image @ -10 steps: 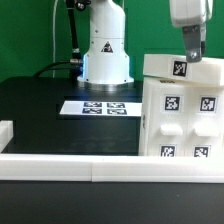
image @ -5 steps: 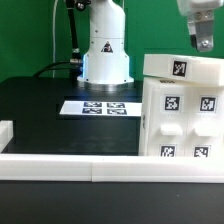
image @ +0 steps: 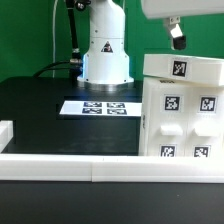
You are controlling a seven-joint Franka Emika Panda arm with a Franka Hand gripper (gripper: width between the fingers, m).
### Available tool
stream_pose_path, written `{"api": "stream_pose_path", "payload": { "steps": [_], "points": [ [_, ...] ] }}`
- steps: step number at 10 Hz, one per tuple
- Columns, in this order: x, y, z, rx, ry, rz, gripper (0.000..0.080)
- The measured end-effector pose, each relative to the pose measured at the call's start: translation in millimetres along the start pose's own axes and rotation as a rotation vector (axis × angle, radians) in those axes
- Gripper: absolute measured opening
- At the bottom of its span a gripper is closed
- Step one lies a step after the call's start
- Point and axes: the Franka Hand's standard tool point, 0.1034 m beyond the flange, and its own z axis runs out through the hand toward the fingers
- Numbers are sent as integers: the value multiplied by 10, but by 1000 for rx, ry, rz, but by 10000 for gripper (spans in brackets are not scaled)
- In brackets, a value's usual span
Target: Assemble cabinet
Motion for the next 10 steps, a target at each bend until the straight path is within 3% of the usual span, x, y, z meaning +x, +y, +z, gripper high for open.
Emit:
{"api": "stream_pose_path", "payload": {
  "steps": [5,8,10],
  "points": [
    [27,18,-1,-10,9,-514,797],
    [33,55,22,-92,31,-962,797],
    [53,80,24,-110,20,-1205,797]
  ]
}}
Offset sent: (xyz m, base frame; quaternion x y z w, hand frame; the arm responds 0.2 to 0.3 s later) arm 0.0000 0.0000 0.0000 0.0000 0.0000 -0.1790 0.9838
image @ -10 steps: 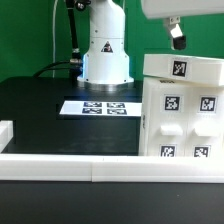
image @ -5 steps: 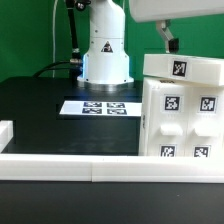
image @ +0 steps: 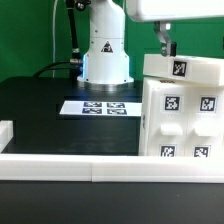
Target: Assemble cabinet
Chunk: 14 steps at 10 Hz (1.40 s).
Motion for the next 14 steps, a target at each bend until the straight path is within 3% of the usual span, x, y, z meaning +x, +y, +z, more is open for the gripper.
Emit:
{"api": "stream_pose_path", "payload": {
  "steps": [3,9,11,14],
  "points": [
    [-22,63,9,-10,-8,-309,797],
    [-133,43,219,-15,-6,-311,797],
    [-133,44,218,-16,-5,-304,556],
    [-134,47,218,-15,-5,-245,558]
  ]
}}
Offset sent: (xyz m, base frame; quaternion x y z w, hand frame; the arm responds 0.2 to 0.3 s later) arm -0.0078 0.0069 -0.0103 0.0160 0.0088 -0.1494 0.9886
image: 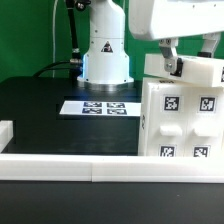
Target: Assemble cabinet
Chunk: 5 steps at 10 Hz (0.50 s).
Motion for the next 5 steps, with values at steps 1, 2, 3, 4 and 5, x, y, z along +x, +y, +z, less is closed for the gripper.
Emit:
{"api": "stream_pose_path", "payload": {
  "steps": [1,2,3,4,5],
  "points": [
    [-1,2,0,0,0,-2,558],
    [0,0,0,1,0,29,558],
    [0,0,0,1,1,126,558],
    [0,-1,0,1,1,210,558],
    [1,-1,0,1,1,313,560]
  ]
}}
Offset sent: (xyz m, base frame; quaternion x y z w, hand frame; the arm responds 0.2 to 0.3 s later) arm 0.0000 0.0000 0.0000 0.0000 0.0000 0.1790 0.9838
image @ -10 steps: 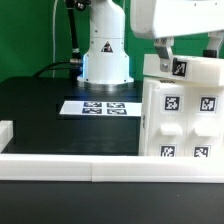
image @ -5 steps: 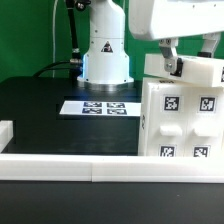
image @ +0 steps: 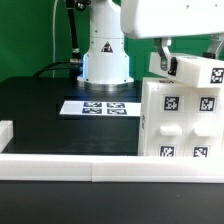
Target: Assemble cabinet
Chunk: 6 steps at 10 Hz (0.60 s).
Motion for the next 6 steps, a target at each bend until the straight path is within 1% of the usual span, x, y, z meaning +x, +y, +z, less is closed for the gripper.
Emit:
{"api": "stream_pose_path", "payload": {
  "steps": [1,3,6],
  "points": [
    [0,0,0,0,1,64,560],
    [-25,-11,10,4,58,391,560],
    [-9,-14,16,24,103,752,560]
  ]
}}
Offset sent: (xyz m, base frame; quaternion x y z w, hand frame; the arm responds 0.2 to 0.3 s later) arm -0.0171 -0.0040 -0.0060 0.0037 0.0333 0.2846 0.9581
